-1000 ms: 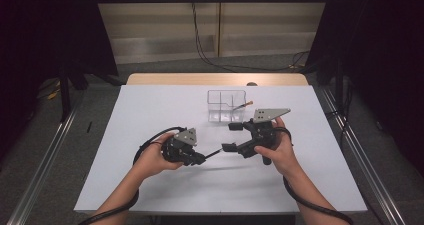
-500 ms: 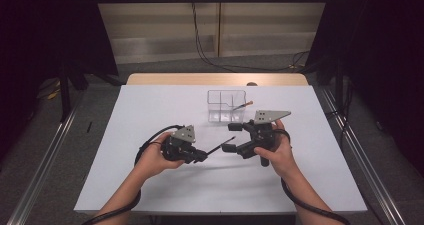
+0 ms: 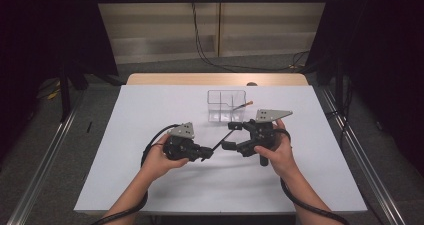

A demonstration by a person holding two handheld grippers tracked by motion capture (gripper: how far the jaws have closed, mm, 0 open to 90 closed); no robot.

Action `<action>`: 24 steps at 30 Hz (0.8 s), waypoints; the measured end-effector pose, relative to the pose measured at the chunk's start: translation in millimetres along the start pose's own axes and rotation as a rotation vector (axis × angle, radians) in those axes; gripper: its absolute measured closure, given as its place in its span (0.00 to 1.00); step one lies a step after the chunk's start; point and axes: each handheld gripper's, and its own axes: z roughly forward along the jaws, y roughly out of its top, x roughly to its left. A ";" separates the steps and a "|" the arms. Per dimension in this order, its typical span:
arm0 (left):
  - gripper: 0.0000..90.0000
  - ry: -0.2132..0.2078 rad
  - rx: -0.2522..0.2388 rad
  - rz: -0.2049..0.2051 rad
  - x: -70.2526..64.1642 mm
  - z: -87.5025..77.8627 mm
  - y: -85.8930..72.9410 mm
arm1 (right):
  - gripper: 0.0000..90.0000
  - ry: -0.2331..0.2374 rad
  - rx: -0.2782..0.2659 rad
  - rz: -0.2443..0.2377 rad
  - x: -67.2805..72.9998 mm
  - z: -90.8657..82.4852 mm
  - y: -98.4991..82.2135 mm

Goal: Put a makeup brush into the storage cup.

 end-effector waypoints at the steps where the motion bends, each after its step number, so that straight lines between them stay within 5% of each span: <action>1: 0.94 -0.003 -0.018 -0.007 -0.2 0.8 -0.3 | 0.17 0.001 0.000 0.001 0.0 0.1 0.3; 14: 0.94 -0.015 -0.113 -0.050 0.7 3.2 -0.5 | 0.27 -0.001 -0.016 0.002 -0.9 -0.7 3.1; 24: 0.94 -0.008 -0.133 -0.056 2.1 4.1 -0.3 | 0.46 -0.013 -0.011 -0.008 -1.2 0.5 3.2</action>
